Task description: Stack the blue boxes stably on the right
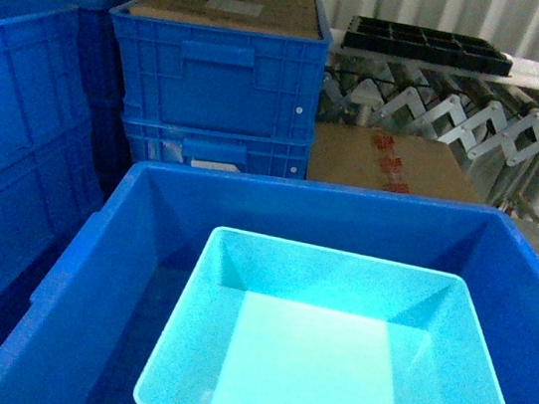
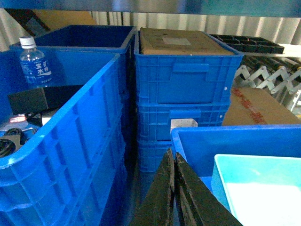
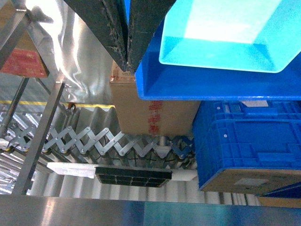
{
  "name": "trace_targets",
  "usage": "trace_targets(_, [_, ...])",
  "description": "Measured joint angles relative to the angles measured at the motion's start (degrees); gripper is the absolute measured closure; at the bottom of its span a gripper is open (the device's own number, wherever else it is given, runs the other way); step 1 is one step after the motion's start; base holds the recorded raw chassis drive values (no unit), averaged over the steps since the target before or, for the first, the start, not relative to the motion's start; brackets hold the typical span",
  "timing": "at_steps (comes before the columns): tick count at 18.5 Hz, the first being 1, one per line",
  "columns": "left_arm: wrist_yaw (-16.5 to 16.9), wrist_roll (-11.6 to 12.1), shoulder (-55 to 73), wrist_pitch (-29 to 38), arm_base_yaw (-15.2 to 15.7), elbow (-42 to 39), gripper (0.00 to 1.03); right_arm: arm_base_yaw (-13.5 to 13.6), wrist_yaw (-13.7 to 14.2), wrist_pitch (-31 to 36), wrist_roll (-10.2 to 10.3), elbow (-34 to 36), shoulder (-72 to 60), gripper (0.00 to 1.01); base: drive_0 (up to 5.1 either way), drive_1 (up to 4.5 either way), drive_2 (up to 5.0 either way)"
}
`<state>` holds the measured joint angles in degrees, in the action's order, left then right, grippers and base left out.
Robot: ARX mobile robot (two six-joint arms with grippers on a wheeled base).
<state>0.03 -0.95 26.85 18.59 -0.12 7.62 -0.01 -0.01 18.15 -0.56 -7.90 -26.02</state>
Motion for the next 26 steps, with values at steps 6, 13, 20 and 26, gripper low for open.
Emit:
trace_targets(6, [-0.1,0.0,-7.1,-3.0,0.0,-4.0,1.01,0.0,0.0,-3.1,0.0,4.0,6.8,0.99,0.0,0.0,0.0])
trace_targets(13, [0.0,0.0,-13.9,-6.2,0.0,-6.8,1.01,0.0,0.0,-5.9,0.1,7.1,13.5,0.99,0.0,0.0,0.0])
trace_targets(20, [-0.2,0.0,-26.4,-18.7,0.0,-6.7,1.01,0.0,0.0,-17.7,0.1,7.1,25.9,0.99,0.0,0.0,0.0])
trace_targets(26, [-0.1,0.1,-26.3,-18.9,0.0,-6.7,1.01,0.0,0.0,-18.4,0.1,7.1,25.8,0.99,0.0,0.0,0.0])
